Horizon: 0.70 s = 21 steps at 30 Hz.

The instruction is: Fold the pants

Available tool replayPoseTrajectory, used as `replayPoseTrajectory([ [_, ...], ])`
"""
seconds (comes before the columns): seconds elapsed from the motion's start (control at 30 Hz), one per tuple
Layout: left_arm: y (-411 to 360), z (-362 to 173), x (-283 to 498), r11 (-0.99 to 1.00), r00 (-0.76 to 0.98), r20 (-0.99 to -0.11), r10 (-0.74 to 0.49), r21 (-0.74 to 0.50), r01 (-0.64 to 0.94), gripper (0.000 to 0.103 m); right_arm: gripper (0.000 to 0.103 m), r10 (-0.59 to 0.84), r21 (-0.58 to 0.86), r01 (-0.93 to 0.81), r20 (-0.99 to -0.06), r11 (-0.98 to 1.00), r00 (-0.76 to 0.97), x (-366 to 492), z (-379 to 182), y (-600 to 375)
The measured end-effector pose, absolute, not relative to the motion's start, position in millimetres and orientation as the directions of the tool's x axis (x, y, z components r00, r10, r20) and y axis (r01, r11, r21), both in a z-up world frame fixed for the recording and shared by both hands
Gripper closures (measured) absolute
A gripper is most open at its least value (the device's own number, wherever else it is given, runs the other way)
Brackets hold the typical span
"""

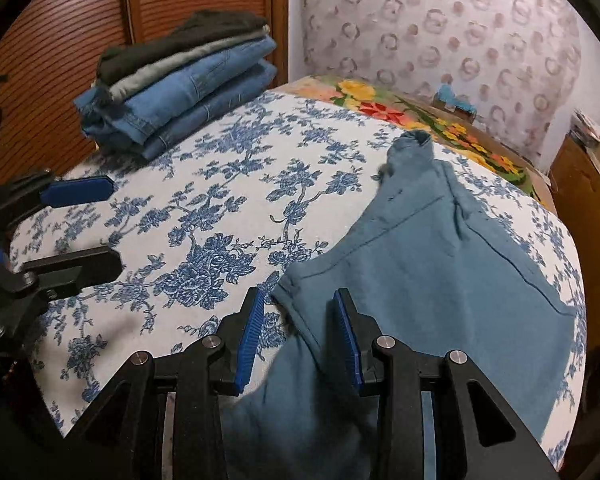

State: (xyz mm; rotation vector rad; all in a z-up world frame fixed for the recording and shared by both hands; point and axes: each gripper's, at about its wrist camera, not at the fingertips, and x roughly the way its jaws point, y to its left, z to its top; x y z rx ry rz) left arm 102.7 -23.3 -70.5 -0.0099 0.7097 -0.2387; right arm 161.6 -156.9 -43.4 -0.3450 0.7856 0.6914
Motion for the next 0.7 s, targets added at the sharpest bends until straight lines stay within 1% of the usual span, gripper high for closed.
replayPoseTrajectory([
  [0.17, -21, -71, 102, 0.974, 0.731, -0.647, -0.219, -0.094, 0.208, 0.026, 0.066, 0.415, -0.081, -0.694, -0.75, 0.715, 0.515, 169, -49, -145],
  [0.23, -20, -72, 101, 0.974, 0.729, -0.649, -0.219, -0.096, 0.206, 0.026, 0.077, 0.403, -0.107, -0.694, -0.747, 0.712, 0.529, 168, -51, -143],
  [0.27, -21, -73, 101, 0.973, 0.728, -0.65, -0.22, -0.098, 0.207, 0.026, 0.085, 0.385, -0.129, -0.685, -0.746, 0.717, 0.544, 169, -51, -142],
  [0.3, -22, -73, 100, 0.973, 0.726, -0.651, -0.222, -0.101, 0.208, 0.026, 0.093, 0.387, -0.122, -0.683, -0.746, 0.72, 0.541, 169, -51, -143],
  [0.33, -23, -74, 101, 0.972, 0.721, -0.655, -0.227, -0.105, 0.211, 0.026, 0.096, 0.403, -0.098, -0.685, -0.745, 0.722, 0.532, 168, -48, -147],
  [0.37, -25, -75, 101, 0.971, 0.717, -0.657, -0.231, -0.105, 0.216, 0.026, 0.097, 0.419, -0.075, -0.681, -0.738, 0.728, 0.529, 170, -46, -151],
  [0.47, -36, -77, 100, 0.966, 0.709, -0.661, -0.244, -0.098, 0.24, 0.026, 0.097, 0.472, -0.002, -0.666, -0.704, 0.746, 0.53, 173, -33, -167],
  [0.53, -42, -77, 100, 0.959, 0.697, -0.664, -0.269, -0.118, 0.258, 0.026, 0.097, 0.499, 0.047, -0.658, -0.693, 0.751, 0.521, 177, -28, -178],
  [0.6, -50, -75, 100, 0.953, 0.693, -0.661, -0.286, -0.12, 0.279, 0.026, 0.097, 0.486, 0.042, -0.639, -0.689, 0.768, 0.538, 181, -26, -186],
  [0.7, -64, -73, 101, 0.946, 0.695, -0.657, -0.292, -0.093, 0.31, 0.026, 0.097, 0.49, 0.072, -0.623, -0.689, 0.779, 0.533, 188, -26, -196],
])
